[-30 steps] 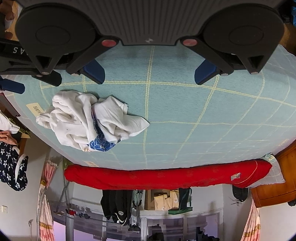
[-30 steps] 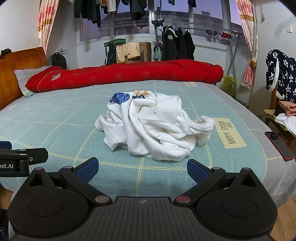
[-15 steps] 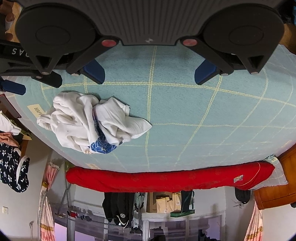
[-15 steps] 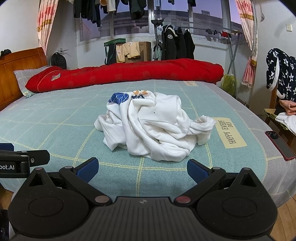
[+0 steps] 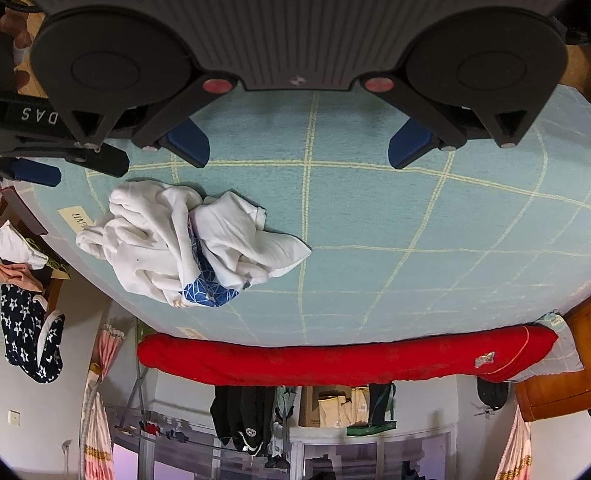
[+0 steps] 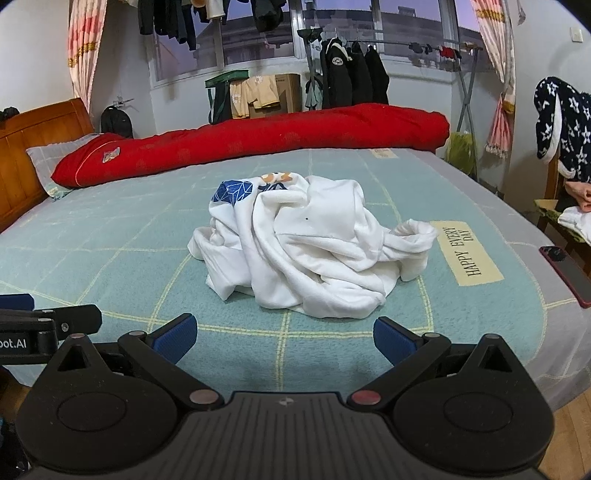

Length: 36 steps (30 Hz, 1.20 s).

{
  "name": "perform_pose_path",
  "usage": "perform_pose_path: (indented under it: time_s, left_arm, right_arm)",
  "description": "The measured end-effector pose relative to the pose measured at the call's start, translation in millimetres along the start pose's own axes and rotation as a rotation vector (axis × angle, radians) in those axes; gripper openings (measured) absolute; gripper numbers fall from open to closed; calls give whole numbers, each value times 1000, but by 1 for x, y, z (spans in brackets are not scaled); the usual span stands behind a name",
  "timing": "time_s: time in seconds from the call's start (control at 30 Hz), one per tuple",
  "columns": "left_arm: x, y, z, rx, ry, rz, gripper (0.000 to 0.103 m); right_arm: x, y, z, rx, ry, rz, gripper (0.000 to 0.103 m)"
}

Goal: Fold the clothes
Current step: 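Move both tools toward the crumpled white sweatshirt on the bed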

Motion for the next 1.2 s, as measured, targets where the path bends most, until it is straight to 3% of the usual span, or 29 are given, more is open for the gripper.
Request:
perform_pose_path:
  time_s: [0.5, 0.8, 0.97, 1.07, 1.2]
  left_arm:
    - [-8, -30, 0, 47, -19, -8, 102]
    - [-25, -62, 1, 90, -35, 32, 102]
    - [-34, -76, 0, 60, -37, 30, 102]
    - [-40, -86, -2, 109, -60, 62, 102]
    - [-48, -94, -3, 112, -81, 47, 102]
  right_arm:
    - [-10, -27, -3, -48, 40, 18, 103]
    - [-28, -51, -9, -48, 69, 16, 103]
    - [-41, -63, -14, -39, 82, 5, 103]
    - [-49, -71, -17, -37, 82, 1, 103]
    - [-57, -81, -20, -33, 87, 2, 103]
Point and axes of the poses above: each gripper's, at about its wrist camera, not at the fingertips, and y roughly against the way its jaws point, z to its left, x to its underside, the point moved 1 cm from there along -y, roughly the way its jaws point, and after that the axes turned 4 degrees about -z, right-handed, at the moved point
